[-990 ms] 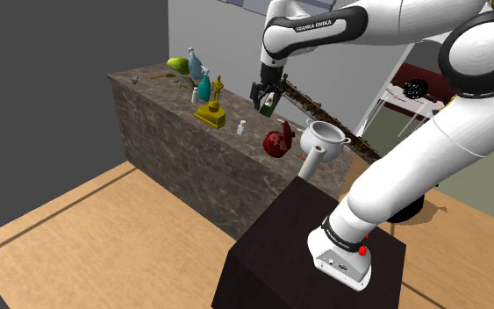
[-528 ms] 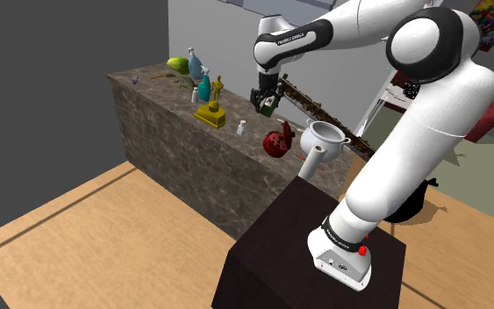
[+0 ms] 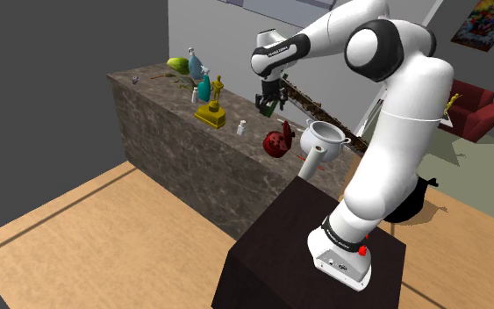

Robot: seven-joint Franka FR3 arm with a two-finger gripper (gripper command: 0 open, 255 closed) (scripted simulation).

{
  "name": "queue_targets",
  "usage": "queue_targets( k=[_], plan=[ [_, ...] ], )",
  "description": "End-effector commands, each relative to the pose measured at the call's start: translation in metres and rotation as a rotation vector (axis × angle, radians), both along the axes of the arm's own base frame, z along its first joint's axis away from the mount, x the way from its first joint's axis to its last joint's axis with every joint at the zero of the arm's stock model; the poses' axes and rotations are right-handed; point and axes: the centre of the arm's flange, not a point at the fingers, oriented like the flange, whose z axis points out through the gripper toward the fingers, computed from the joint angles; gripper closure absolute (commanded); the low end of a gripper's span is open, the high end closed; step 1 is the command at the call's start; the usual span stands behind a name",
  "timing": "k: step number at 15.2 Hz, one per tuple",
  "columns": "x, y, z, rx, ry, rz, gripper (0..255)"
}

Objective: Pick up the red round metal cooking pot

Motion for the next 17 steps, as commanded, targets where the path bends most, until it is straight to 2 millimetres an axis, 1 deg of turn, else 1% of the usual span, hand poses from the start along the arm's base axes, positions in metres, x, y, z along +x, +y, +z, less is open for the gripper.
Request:
queue_targets(
  k=[1, 6, 11, 12, 17],
  plan=[
    [0.006, -0.024, -0.016, -0.022, 0.024, -0.045, 0],
    [0.011, -0.082, -0.048, -0.075, 0.081, -0.155, 0],
    [0.007, -0.142, -0.077, -0.128, 0.137, -0.265, 0],
    [0.007, -0.145, -0.078, -0.131, 0.14, -0.27, 0],
    [0.007, -0.145, -0.104, -0.131, 0.14, -0.27, 0]
  ],
)
